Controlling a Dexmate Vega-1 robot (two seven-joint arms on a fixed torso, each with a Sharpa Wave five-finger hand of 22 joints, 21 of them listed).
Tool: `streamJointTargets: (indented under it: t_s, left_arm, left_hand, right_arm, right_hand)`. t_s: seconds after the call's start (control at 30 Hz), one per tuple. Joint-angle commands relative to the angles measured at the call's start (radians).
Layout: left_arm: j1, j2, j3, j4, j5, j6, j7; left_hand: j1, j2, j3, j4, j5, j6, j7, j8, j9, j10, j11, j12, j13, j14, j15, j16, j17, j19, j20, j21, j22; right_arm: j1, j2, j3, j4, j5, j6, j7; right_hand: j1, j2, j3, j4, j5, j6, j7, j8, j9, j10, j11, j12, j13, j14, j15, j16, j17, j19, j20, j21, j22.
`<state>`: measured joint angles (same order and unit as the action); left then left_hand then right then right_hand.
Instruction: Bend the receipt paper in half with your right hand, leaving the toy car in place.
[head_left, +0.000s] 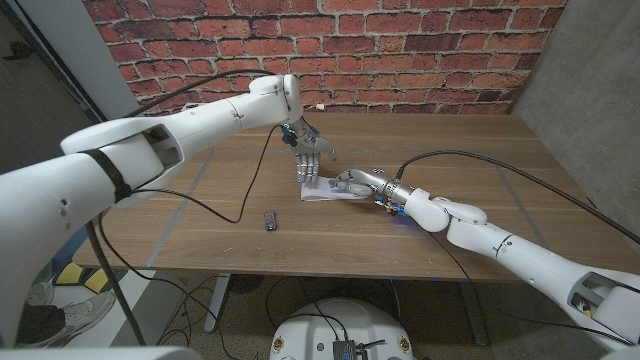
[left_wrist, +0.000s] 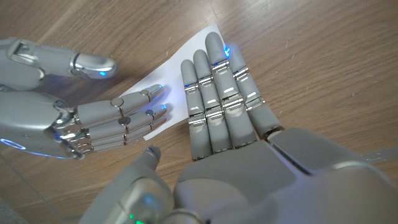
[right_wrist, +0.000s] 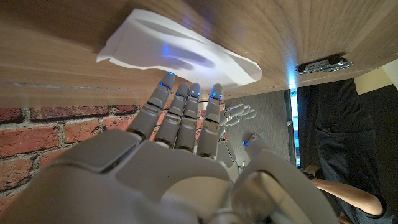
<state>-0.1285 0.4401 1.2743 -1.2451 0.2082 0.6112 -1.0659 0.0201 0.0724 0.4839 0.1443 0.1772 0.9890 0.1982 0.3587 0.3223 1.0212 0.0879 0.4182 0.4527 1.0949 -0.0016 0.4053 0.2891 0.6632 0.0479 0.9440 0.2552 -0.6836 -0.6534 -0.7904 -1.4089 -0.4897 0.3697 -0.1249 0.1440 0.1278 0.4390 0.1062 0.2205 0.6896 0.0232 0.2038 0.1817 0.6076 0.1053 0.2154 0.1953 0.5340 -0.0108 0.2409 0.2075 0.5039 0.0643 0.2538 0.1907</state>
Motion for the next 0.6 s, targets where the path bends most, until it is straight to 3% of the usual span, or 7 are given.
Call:
streamJointTargets:
  t_s: [0.03, 0.23, 0.6]
  left_arm:
    - [-0.041, -0.075, 0.069, 0.117, 0.041, 0.009, -0.061]
    - [-0.031, -0.106, 0.066, 0.182, 0.027, -0.046, -0.056]
    - [-0.036, -0.182, 0.104, 0.303, 0.049, -0.110, -0.083]
  left_hand:
    - [0.011, -0.008, 0.005, -0.010, 0.006, -0.063, 0.003, -0.034, -0.013, -0.069, 0.022, -0.048, -0.008, -0.098, 0.022, -0.054, -0.024, -0.040, 0.032, 0.004, -0.018]
    - [0.009, -0.017, 0.012, -0.010, 0.004, -0.141, 0.000, -0.098, -0.056, -0.135, 0.042, -0.122, -0.059, -0.197, 0.051, -0.126, -0.081, -0.096, 0.051, -0.024, -0.050]
    - [0.006, -0.027, 0.013, -0.010, 0.004, -0.191, 0.005, -0.137, -0.083, -0.193, 0.060, -0.171, -0.091, -0.267, 0.066, -0.170, -0.100, -0.124, 0.056, -0.049, -0.064]
  right_arm:
    - [0.008, 0.004, 0.001, 0.023, 0.014, 0.011, -0.001]
    - [0.010, 0.006, 0.000, 0.031, 0.019, 0.017, -0.002]
    - [0.010, 0.010, 0.001, 0.044, 0.028, 0.027, -0.008]
  right_hand:
    - [0.010, 0.022, 0.008, 0.002, -0.003, 0.004, 0.000, -0.003, 0.002, 0.007, -0.003, -0.004, 0.000, 0.006, 0.003, 0.001, 0.002, 0.002, 0.002, -0.004, 0.002]
    - [0.011, 0.021, 0.009, 0.002, -0.004, 0.004, -0.001, -0.004, 0.002, 0.010, -0.002, -0.004, 0.000, 0.007, 0.002, 0.001, 0.003, 0.000, 0.003, -0.005, 0.002]
    - [0.012, 0.019, 0.011, 0.002, -0.006, 0.004, 0.000, -0.005, 0.002, 0.011, 0.002, -0.006, 0.001, 0.009, 0.003, 0.000, 0.004, 0.000, 0.004, -0.006, 0.002]
